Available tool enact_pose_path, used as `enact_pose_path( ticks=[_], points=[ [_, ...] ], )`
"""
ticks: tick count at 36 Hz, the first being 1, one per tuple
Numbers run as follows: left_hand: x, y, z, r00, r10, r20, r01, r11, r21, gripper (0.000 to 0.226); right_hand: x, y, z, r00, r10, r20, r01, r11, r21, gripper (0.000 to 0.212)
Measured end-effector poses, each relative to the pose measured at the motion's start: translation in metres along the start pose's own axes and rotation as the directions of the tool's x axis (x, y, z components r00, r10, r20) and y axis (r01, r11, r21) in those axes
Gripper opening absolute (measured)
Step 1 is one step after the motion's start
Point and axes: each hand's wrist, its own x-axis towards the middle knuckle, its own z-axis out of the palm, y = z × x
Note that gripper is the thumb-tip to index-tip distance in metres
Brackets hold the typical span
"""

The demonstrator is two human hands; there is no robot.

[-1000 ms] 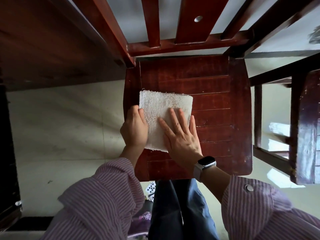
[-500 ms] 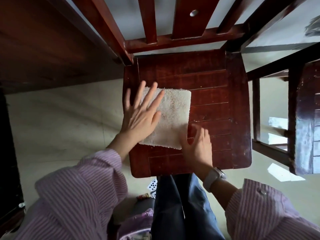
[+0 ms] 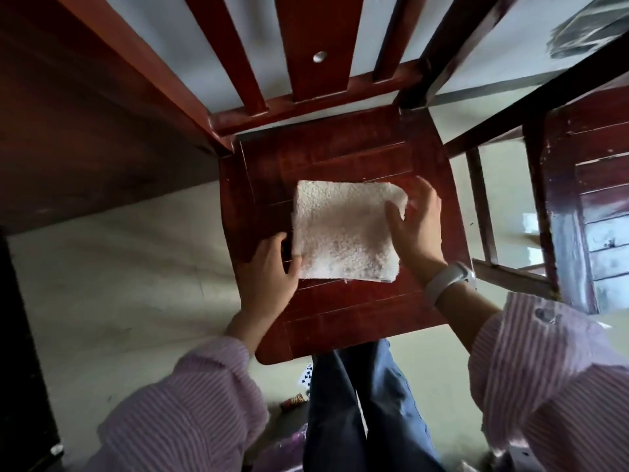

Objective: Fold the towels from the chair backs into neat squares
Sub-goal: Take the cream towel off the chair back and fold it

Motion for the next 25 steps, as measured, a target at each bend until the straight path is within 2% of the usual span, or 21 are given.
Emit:
enact_pose_path(
  ticks=[3,5,7,9,11,12,14,16,17,19,21,22,23,25],
  points=[
    [-0.006,0.008,0.004,0.981,0.043,-0.188,-0.040,0.999,0.017,0.055,-0.008,0.003,0.000,0.994,-0.092,-0.060,0.085,0.991,-0.100,0.055],
    [-0.004,0.017,0.006,0.960,0.147,-0.240,-0.125,0.987,0.105,0.060,-0.023,0.008,0.003,0.971,-0.239,0.010,0.233,0.934,-0.269,0.052],
    [-0.002,0.025,0.009,0.944,0.297,-0.141,-0.261,0.938,0.230,0.064,-0.039,0.022,0.010,0.919,-0.342,0.196,0.394,0.800,-0.453,0.052],
    [0.002,0.025,0.016,0.936,0.353,0.020,-0.343,0.893,0.290,0.065,-0.050,0.040,0.016,0.882,-0.287,0.373,0.458,0.710,-0.535,0.054],
    [0.005,0.019,0.020,0.946,0.301,0.121,-0.323,0.908,0.268,0.064,-0.055,0.056,0.020,0.872,-0.218,0.437,0.444,0.728,-0.522,0.057],
    [0.007,0.017,0.021,0.948,0.293,0.122,-0.314,0.920,0.235,0.062,-0.055,0.060,0.018,0.868,-0.212,0.449,0.434,0.764,-0.478,0.058],
    [0.011,0.017,0.020,0.937,0.347,0.035,-0.348,0.928,0.131,0.047,-0.052,0.055,0.013,0.871,-0.264,0.415,0.413,0.850,-0.328,0.057],
    [0.015,0.021,0.016,0.933,0.346,-0.104,-0.348,0.937,-0.009,0.034,-0.048,0.046,0.009,0.922,-0.306,0.237,0.352,0.917,-0.187,0.043],
    [0.017,0.025,0.014,0.946,0.283,-0.158,-0.299,0.950,-0.089,0.033,-0.045,0.043,0.008,0.960,-0.250,0.127,0.267,0.955,-0.134,0.036],
    [0.022,0.030,0.009,0.982,0.058,-0.177,-0.104,0.959,-0.263,0.040,-0.038,0.036,0.008,1.000,-0.020,-0.019,0.020,1.000,0.008,0.030],
    [0.029,0.034,0.005,0.982,-0.166,-0.092,0.120,0.918,-0.377,0.048,-0.028,0.029,0.008,0.963,0.268,-0.023,-0.265,0.960,0.088,0.035],
    [0.033,0.036,0.004,0.975,-0.215,-0.057,0.178,0.909,-0.377,0.050,-0.022,0.027,0.008,0.934,0.358,0.000,-0.357,0.930,0.086,0.039],
    [0.036,0.038,0.002,0.973,-0.226,-0.038,0.198,0.912,-0.358,0.050,-0.018,0.027,0.010,0.917,0.397,0.025,-0.398,0.915,0.067,0.041],
    [0.039,0.040,0.002,0.975,-0.220,0.001,0.208,0.920,-0.332,0.050,-0.013,0.026,0.012,0.923,0.384,0.025,-0.385,0.922,0.049,0.037]
  ],
)
